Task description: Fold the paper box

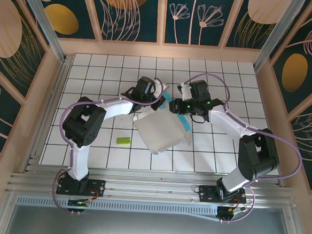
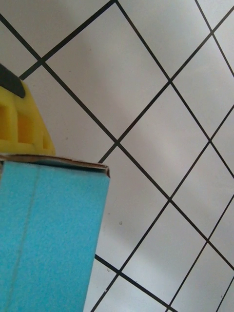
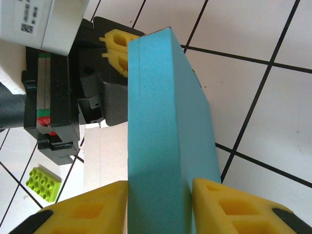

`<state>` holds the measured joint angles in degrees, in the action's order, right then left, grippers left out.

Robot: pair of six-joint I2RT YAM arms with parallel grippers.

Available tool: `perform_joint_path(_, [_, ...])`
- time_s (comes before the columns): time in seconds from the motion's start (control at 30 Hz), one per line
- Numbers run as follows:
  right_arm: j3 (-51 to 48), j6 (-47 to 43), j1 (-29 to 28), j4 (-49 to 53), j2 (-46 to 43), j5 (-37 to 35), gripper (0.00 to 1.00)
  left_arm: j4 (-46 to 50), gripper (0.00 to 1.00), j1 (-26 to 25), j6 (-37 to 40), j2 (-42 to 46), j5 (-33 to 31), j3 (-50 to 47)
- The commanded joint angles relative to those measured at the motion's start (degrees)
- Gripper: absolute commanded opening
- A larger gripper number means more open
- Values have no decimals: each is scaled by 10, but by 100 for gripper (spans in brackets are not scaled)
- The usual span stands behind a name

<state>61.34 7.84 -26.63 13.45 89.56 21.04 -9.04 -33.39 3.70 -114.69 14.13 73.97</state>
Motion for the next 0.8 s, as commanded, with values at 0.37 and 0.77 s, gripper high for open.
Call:
perform_joint_path(0.37, [53, 59, -4, 5, -68, -55, 67, -21, 8, 3, -29, 41, -24, -38])
perform_joint_path(0.77, [53, 359, -3, 141, -202, -302, 71, -101, 40, 3, -163, 137, -27, -125])
